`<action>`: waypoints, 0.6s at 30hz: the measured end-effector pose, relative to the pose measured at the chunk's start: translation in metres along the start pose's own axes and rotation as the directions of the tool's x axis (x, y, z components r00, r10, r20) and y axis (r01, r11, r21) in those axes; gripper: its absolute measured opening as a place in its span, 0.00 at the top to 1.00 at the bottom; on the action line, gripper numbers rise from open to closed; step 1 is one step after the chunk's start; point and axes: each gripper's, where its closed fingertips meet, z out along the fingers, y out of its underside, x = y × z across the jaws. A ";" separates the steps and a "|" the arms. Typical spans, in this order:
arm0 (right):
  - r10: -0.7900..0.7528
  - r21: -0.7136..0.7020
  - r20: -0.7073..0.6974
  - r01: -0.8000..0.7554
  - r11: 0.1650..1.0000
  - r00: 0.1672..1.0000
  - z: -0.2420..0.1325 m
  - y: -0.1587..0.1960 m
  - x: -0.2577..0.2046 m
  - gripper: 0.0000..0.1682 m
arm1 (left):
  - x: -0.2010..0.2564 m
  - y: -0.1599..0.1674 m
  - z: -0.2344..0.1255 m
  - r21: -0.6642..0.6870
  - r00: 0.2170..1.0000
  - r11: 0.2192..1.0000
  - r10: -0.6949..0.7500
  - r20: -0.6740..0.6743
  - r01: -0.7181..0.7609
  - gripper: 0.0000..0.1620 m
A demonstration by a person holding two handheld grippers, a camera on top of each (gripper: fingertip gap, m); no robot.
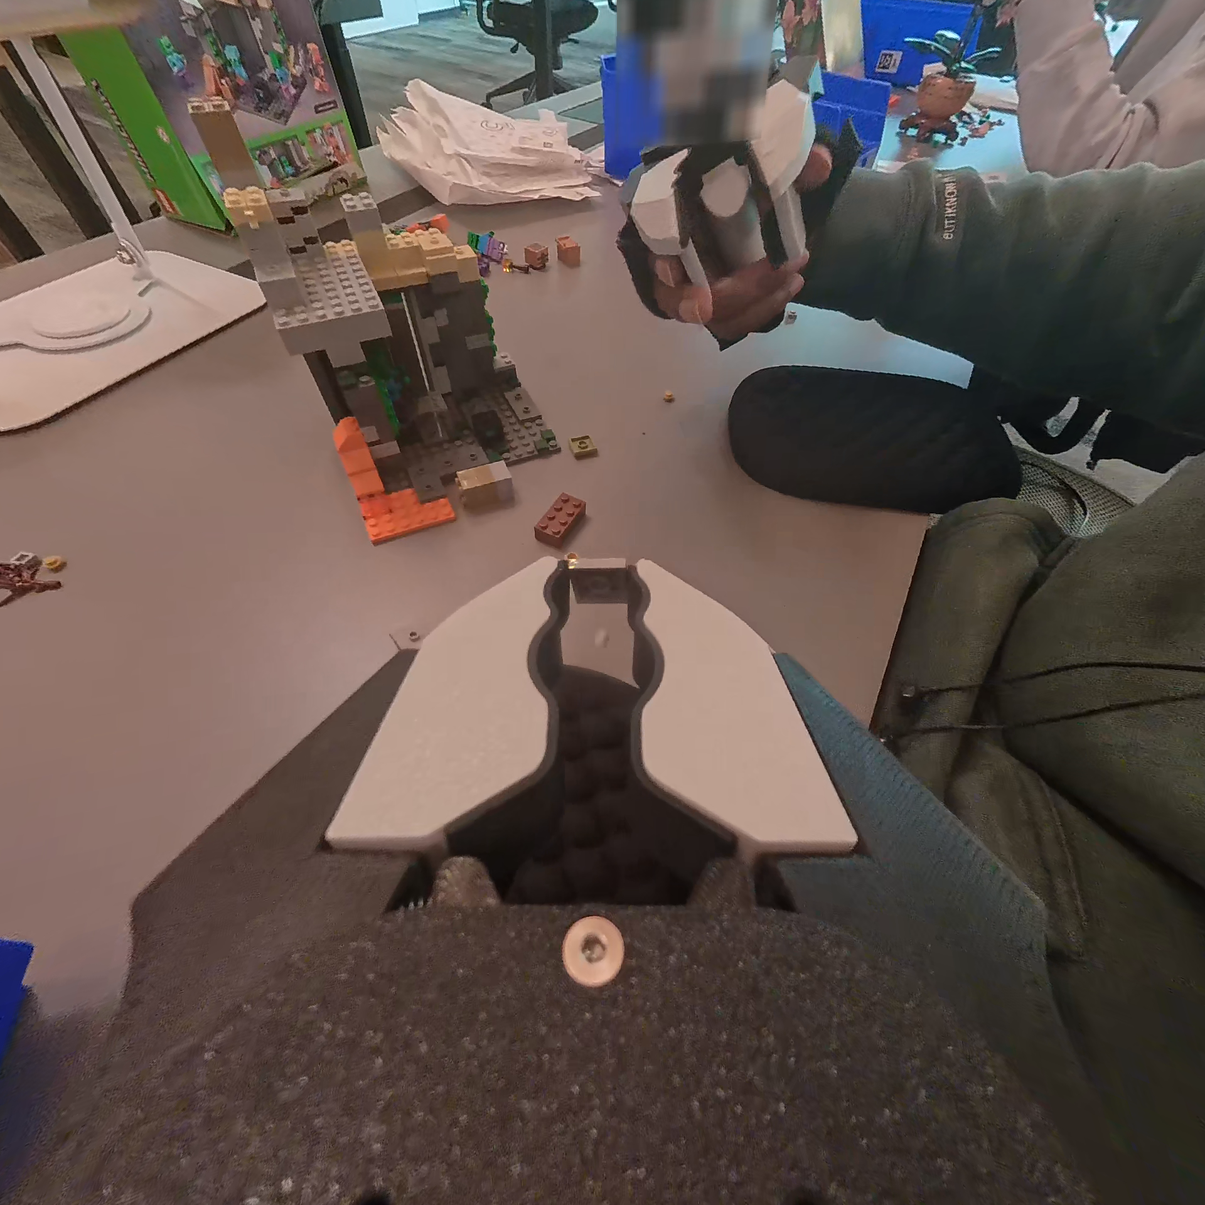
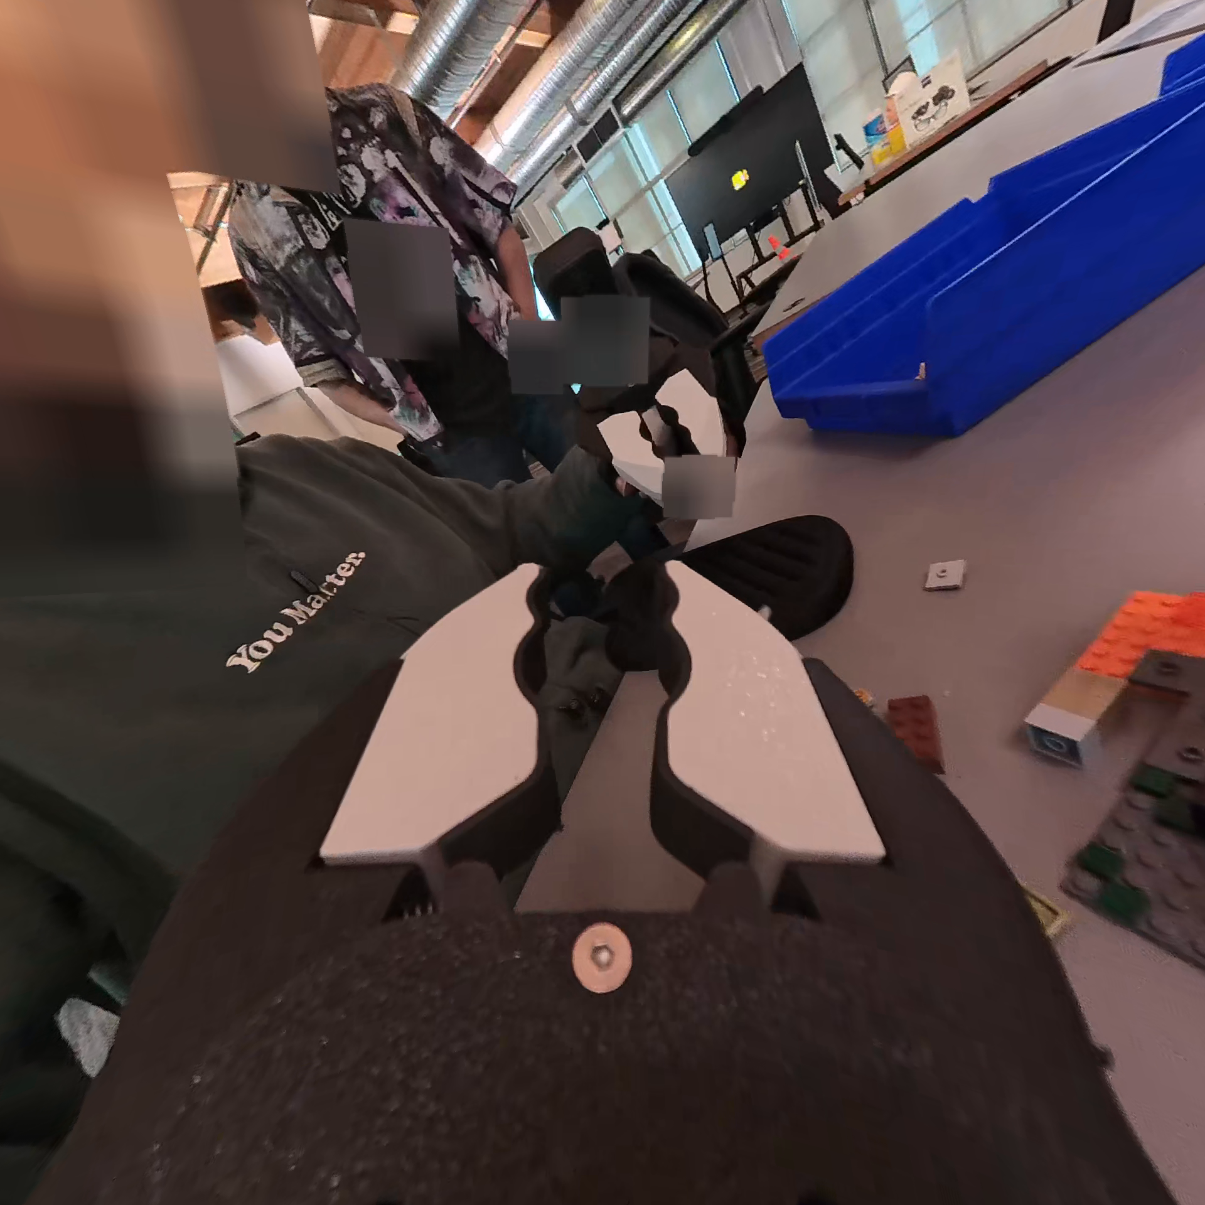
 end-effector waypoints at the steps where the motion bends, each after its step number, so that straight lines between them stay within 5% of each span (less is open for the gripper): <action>1: -0.002 -0.005 -0.002 0.002 1.000 1.000 0.002 0.001 0.000 0.82 | 0.000 0.000 0.000 0.000 1.000 1.000 -0.001 -0.001 0.001 0.90; 8: -0.124 -0.222 -0.140 0.091 0.971 0.982 0.036 0.032 0.005 0.86 | -0.001 0.003 -0.002 0.012 1.000 1.000 -0.011 0.004 0.011 0.90; 13: -0.382 -0.521 -0.142 0.260 0.813 0.913 0.079 0.085 -0.011 0.87 | 0.002 0.001 -0.002 0.019 1.000 1.000 0.002 0.000 -0.002 0.90; 18: -0.450 -0.464 -0.117 0.352 0.813 0.885 0.095 0.093 -0.035 0.87 | 0.033 -0.009 0.008 0.058 0.995 0.997 0.060 -0.076 -0.055 0.90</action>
